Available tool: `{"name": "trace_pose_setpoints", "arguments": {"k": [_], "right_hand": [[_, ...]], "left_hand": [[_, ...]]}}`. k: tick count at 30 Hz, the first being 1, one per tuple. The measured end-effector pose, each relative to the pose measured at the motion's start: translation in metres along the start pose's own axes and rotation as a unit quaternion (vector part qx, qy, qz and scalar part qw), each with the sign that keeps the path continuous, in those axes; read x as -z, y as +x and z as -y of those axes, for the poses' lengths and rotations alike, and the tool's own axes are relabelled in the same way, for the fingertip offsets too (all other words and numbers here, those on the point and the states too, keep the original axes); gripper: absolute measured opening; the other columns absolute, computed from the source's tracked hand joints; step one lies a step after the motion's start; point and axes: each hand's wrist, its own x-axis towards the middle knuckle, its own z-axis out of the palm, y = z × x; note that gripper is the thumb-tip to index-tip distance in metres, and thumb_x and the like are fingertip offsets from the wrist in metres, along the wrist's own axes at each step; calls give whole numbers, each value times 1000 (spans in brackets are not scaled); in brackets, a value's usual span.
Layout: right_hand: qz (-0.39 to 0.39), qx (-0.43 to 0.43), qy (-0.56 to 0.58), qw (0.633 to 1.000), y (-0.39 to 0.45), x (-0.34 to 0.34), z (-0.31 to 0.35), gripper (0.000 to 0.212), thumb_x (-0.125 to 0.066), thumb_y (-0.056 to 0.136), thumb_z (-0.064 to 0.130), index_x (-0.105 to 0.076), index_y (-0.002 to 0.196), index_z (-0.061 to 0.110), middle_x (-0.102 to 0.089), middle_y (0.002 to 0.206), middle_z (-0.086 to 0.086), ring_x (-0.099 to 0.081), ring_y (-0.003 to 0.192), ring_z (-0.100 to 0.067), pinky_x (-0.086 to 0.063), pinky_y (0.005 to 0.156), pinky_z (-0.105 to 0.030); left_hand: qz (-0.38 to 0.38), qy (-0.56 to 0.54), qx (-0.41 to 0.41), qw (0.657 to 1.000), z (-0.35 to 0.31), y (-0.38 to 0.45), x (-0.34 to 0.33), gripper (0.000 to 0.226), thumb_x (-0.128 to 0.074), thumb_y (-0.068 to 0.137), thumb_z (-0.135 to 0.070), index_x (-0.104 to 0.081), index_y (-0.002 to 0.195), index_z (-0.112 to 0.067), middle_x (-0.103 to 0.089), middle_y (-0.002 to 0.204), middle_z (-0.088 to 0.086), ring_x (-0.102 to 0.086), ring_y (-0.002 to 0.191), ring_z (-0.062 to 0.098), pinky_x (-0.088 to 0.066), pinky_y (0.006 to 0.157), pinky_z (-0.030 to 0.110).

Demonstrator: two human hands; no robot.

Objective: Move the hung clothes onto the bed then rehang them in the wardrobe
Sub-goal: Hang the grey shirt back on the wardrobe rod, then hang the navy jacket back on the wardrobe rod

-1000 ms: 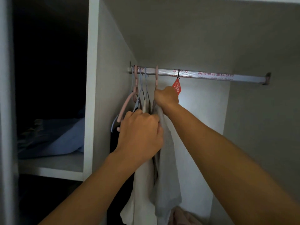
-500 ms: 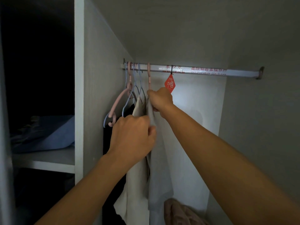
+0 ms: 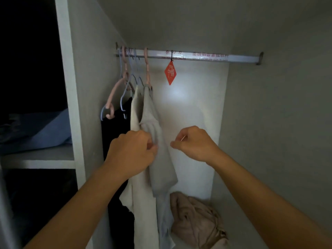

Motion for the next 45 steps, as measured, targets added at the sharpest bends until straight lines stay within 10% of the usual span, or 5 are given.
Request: {"name": "trace_pose_setpoints", "arguments": {"k": [16,19,24,33,45], "right_hand": [[19,-202,-179,963,-238,-4,-32,34,-66,81,56,-66,108,35,-65,95,15,-63,86,-6,-50,80,-23],[23,-249,-174,952,-285,0,-39,36,-65,87,51,-60,119,35,-63,104,13,-61,94,-7,-51,87,-27],[-13,-324,-156,933,-370,11,-46,37,-60,93,48,-54,128,35,-61,116,14,-60,101,-7,-52,93,-29],[-103,-452,-176,868,-532,47,-29,36,-61,94,42,-57,128,29,-64,121,8,-61,103,-10,-53,92,-30],[-169,-606,-228,743,-790,78,28,46,-59,93,49,-49,135,33,-58,131,11,-57,115,-12,-48,97,-33]], "left_hand": [[324,-287,-158,887,-19,-120,-59,47,-67,62,-64,-72,87,-25,-70,82,-8,-65,80,8,-53,74,29],[331,-290,-213,872,-43,-136,-65,62,-63,65,-65,-71,90,-10,-71,86,4,-65,80,17,-53,73,34],[379,-265,-278,842,-95,-173,-72,47,-67,69,-67,-62,107,-40,-62,100,-20,-59,92,-3,-52,85,28],[415,-251,-411,772,-232,-269,-41,51,-63,84,-60,-51,129,-41,-57,131,-15,-57,114,7,-47,90,23],[469,-290,-537,638,-404,-485,42,54,-70,82,-54,-53,131,-41,-60,129,-10,-57,111,8,-46,94,29]]}}
